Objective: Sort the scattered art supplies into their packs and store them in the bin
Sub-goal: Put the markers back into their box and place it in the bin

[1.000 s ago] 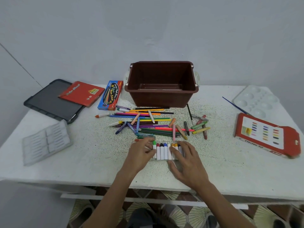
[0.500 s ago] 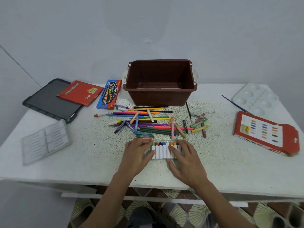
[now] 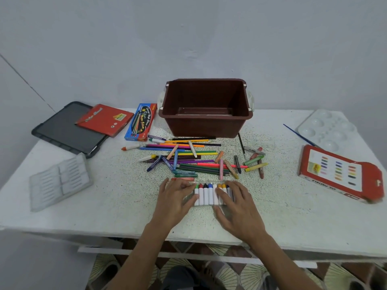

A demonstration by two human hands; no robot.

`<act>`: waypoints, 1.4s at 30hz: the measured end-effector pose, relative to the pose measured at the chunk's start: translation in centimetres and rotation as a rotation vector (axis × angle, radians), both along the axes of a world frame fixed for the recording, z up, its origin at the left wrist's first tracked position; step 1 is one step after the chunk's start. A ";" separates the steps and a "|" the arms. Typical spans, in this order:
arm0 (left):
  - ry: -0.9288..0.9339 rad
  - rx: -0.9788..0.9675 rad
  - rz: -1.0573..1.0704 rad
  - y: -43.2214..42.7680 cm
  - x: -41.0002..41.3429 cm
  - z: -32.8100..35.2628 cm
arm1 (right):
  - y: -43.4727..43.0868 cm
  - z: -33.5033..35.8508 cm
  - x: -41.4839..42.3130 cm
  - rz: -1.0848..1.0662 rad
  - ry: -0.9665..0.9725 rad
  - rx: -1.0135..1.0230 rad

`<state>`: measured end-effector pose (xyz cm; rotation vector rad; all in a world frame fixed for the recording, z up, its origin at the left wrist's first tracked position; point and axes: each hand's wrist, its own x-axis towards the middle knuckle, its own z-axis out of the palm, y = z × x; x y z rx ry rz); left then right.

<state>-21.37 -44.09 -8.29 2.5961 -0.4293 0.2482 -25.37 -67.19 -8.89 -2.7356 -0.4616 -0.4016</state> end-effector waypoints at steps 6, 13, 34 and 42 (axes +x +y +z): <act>-0.065 -0.007 0.002 -0.4 -0.6 -0.2 | 0.1 0.2 0.0 -0.005 -0.005 -0.005; -0.154 -0.135 0.221 2.2 2.7 1.3 | 0.0 0.2 0.0 0.002 -0.004 -0.001; -0.046 -0.107 0.377 7.0 9.2 5.0 | 0.0 0.0 0.1 0.001 0.003 0.023; 0.414 -0.594 0.197 1.5 4.3 6.4 | 0.0 -0.2 0.1 0.000 0.009 0.020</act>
